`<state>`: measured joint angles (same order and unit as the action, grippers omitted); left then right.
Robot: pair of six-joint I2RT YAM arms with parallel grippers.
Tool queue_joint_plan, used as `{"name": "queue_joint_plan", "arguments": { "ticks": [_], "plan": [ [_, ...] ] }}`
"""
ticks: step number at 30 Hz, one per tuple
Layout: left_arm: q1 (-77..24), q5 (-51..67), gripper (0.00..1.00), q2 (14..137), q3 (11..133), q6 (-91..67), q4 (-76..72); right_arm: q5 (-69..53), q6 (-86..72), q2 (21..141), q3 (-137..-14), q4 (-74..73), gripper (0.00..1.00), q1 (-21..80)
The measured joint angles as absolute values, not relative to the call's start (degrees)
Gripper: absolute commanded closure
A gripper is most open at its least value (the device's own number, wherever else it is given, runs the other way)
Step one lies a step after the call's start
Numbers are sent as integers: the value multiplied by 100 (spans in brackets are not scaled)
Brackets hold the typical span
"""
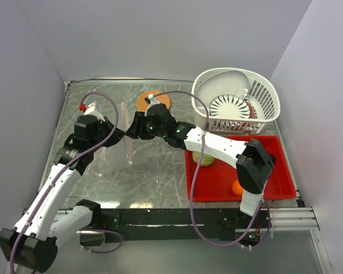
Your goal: Place the food in the zip-top bag and seal the zipper
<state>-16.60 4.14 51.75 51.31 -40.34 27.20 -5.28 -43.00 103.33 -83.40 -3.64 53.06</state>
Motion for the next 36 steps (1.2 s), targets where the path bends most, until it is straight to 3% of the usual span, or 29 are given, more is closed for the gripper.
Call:
{"name": "queue_joint_plan", "arguments": {
  "ticks": [3, 4, 5, 8, 16, 22, 28, 36],
  "plan": [
    [-1660, 416, 99, 5175, 5131, -4034, 2705, -462, -4252, 10477, -8512, -397, 51, 5358],
    [-1660, 419, 99, 5175, 5131, -4034, 2692, -403, -4233, 10536, -8569, -434, 56, 5382],
    [-1660, 416, 99, 5175, 5131, -4032, 2683, -355, -4198, 10608, -8650, -521, 67, 5406],
    [-1671, 316, 99, 5175, 5177, -4001, 2768, -69, -4029, 10844, -8952, -873, 84, 5426],
    [-1671, -716, 99, 4958, 5662, -3710, 3240, 998, -3691, 10945, -8764, -1824, 87, 5107],
    [-1702, -753, 99, 4984, 5721, -3662, 3240, 1227, -3562, 10932, -8764, -1955, 79, 5050],
    [-1903, -576, 99, 5181, 5610, -3715, 2954, 1258, -3426, 10707, -8733, -2110, 55, 5105],
    [-2436, -528, 99, 5546, 5468, -3785, 2495, 1293, -3395, 10073, -8567, -2241, 35, 5170]
  ]
}}
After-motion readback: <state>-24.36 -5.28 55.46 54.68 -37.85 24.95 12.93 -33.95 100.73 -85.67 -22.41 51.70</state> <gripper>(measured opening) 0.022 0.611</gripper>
